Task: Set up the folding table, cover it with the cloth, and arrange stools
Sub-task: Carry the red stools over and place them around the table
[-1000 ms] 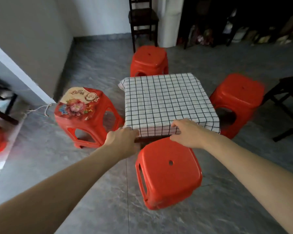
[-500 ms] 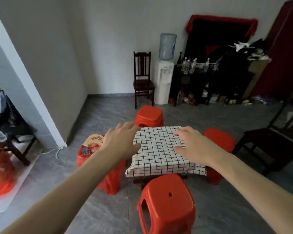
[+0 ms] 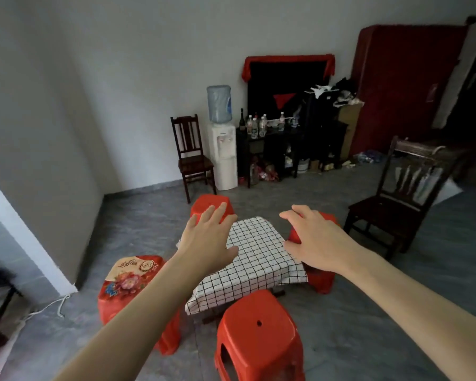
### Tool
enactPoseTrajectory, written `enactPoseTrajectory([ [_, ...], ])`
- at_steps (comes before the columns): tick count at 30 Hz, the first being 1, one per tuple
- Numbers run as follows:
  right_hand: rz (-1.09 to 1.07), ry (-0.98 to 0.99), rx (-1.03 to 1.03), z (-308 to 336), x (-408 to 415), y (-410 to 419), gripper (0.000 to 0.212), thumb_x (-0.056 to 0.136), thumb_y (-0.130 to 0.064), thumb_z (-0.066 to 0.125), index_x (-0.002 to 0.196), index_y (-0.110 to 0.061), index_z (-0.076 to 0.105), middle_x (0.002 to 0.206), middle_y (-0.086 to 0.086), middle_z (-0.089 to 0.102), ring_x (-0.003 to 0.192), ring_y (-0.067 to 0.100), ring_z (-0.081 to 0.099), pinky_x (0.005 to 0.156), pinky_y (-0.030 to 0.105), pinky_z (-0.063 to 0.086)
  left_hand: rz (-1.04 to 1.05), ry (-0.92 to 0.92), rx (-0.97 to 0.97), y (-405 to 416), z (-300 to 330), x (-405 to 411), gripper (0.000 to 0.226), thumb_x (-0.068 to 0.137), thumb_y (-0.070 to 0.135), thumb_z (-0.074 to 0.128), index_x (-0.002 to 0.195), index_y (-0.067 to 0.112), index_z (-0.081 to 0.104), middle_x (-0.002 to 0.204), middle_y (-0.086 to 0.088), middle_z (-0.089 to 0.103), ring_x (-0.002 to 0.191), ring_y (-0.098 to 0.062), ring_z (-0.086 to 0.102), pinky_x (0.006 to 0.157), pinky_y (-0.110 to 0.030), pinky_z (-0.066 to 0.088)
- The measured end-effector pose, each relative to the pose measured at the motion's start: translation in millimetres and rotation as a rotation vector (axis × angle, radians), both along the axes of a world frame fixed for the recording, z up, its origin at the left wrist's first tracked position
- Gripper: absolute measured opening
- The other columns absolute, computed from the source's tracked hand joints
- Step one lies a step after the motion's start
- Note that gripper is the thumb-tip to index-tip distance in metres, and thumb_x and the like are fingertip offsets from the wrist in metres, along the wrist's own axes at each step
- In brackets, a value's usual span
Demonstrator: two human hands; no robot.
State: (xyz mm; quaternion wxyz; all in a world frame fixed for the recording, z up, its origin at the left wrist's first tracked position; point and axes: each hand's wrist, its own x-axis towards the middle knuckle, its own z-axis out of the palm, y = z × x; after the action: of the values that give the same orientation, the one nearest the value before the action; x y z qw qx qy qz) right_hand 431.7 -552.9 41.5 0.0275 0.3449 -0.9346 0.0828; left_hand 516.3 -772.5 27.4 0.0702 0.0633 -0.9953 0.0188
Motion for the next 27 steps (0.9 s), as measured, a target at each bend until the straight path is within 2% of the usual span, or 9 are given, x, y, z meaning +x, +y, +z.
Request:
enactPoseTrajectory([
  [11, -0.094, -0.012, 0.001, -1.8, -61.6, 121.7, 0.066, 0.090, -0.046, 0.054, 0.148, -0.029, 0.025, 0.157, 0.004, 0.019, 0.139, 0.027, 0.031, 0.101, 0.046, 0.040, -0.099, -0.024, 0.024, 130.2, 9.0, -83.1, 0.073, 0.091, 0.050, 0.052, 0.153, 0.030, 0.018, 0.163, 0.001, 0.000, 0.150, -0.021, 0.002, 0.120, -0.049, 0.010],
  [20, -0.149, -0.007, -0.040, 6.4, -140.9, 250.0, 0.075, 0.091, -0.047, 0.055, 0.153, -0.029, 0.017, 0.162, 0.004, 0.009, 0.142, 0.027, 0.029, 0.104, 0.044, 0.042, -0.139, -0.003, 0.041, 243.3, 10.8, -177.6, 0.073, 0.091, 0.050, 0.050, 0.153, 0.029, 0.018, 0.163, 0.001, 0.000, 0.150, -0.021, 0.001, 0.121, -0.049, 0.008],
  [24, -0.178, -0.019, -0.037, 1.5, -169.9, 298.8, 0.076, 0.091, -0.048, 0.056, 0.154, -0.031, 0.015, 0.163, 0.002, 0.008, 0.146, 0.026, 0.019, 0.108, 0.043, 0.036, -0.150, -0.024, 0.045, 286.8, -2.2, -211.1, 0.074, 0.090, 0.049, 0.050, 0.153, 0.028, 0.019, 0.163, 0.000, -0.001, 0.150, -0.020, 0.000, 0.120, -0.050, 0.009],
  [27, -0.193, -0.033, -0.040, -3.6, -188.1, 325.1, 0.076, 0.092, -0.047, 0.056, 0.154, -0.029, 0.016, 0.163, 0.003, 0.008, 0.147, 0.026, 0.018, 0.108, 0.043, 0.034, -0.161, -0.054, 0.038, 309.4, -12.2, -234.1, 0.075, 0.089, 0.051, 0.049, 0.154, 0.028, 0.017, 0.163, 0.000, -0.002, 0.150, -0.020, 0.000, 0.120, -0.050, 0.009],
])
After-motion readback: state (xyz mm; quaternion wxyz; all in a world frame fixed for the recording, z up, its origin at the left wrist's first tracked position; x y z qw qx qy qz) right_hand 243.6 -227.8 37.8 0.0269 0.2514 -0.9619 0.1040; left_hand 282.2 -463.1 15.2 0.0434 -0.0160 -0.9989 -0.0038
